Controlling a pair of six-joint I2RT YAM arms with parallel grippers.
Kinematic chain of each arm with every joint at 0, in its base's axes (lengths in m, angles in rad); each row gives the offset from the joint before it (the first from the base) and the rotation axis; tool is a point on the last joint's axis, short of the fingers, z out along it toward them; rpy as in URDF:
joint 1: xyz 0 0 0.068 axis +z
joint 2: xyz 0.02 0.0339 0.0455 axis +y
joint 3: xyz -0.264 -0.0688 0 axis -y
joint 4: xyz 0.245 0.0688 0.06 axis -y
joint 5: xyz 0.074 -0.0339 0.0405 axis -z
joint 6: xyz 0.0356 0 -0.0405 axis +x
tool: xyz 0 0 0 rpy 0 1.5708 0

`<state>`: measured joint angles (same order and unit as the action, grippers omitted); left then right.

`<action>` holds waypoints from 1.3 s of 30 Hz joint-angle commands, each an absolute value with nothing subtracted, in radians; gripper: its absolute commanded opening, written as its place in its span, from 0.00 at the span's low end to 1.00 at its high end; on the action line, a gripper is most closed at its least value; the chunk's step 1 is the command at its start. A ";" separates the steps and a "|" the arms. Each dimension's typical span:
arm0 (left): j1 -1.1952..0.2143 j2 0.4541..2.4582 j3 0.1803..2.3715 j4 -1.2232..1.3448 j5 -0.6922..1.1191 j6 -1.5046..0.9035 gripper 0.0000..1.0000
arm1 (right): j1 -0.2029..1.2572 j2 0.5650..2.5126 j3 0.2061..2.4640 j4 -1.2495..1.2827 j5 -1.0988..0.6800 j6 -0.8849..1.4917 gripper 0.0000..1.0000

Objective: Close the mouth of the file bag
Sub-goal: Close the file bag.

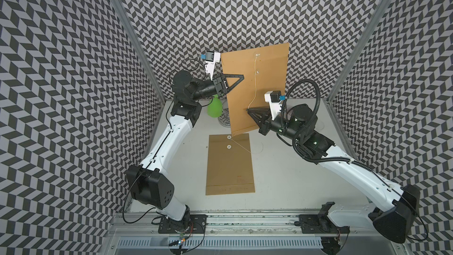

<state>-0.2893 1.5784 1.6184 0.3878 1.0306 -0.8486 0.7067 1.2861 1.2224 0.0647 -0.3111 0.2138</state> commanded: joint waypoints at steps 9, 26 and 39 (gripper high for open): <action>-0.291 1.552 1.600 0.363 1.045 -0.783 0.00 | 0.793 1.329 1.322 -0.027 -0.416 0.202 0.00; -0.299 1.522 1.588 0.367 1.102 -0.759 0.00 | 0.703 1.368 1.370 -0.156 -0.404 0.201 0.00; -0.325 1.501 1.595 0.331 1.158 -0.714 0.00 | 0.607 1.354 1.394 -0.220 -0.365 0.221 0.00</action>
